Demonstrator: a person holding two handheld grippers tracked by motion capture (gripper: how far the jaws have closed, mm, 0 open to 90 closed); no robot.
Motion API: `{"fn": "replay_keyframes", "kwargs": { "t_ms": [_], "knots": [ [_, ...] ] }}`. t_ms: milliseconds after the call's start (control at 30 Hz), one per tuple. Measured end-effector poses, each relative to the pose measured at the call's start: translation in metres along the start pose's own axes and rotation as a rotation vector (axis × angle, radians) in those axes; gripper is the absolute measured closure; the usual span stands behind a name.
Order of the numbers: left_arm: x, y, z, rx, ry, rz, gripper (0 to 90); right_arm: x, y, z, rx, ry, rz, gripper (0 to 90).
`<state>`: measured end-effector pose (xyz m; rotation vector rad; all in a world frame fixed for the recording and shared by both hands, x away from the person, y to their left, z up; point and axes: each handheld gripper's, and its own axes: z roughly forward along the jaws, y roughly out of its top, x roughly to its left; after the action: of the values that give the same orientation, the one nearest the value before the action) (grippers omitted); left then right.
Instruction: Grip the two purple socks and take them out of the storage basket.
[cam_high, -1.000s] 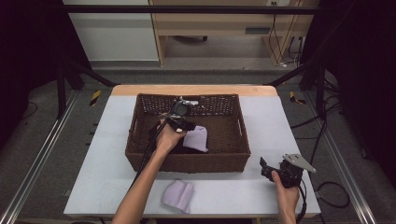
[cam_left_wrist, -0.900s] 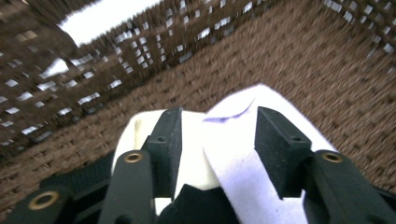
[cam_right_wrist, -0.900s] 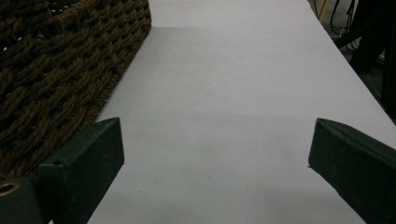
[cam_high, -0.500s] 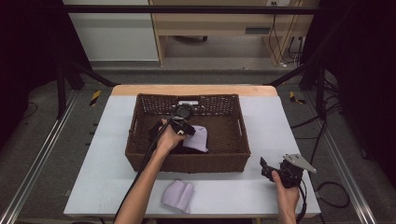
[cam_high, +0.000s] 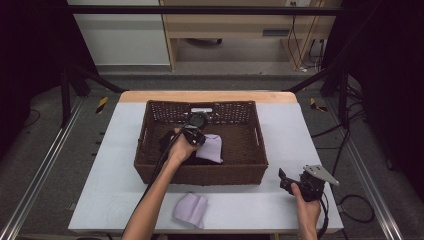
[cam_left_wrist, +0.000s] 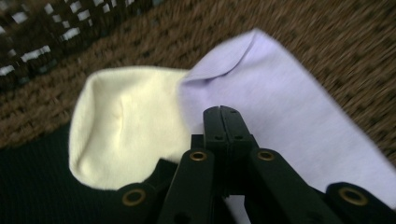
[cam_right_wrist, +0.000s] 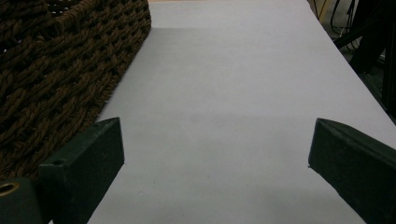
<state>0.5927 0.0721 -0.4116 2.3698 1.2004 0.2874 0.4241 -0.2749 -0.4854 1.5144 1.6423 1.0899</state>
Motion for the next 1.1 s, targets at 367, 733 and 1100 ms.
{"fn": "replay_keyframes", "kwargs": {
  "t_ms": [367,733,1100],
  "knots": [
    [0.003,0.001,0.008,0.042,0.055,-0.033,48.1,0.000,0.000,0.000,0.002,-0.001,0.000,3.9],
    [-0.001,0.003,0.015,0.107,0.012,0.000,77.9,0.000,0.000,0.000,0.002,0.002,-0.001,3.9],
    [0.003,0.004,0.003,-0.007,0.023,-0.029,84.0,0.000,0.000,0.000,-0.001,0.000,0.002,3.9]
  ]
}}
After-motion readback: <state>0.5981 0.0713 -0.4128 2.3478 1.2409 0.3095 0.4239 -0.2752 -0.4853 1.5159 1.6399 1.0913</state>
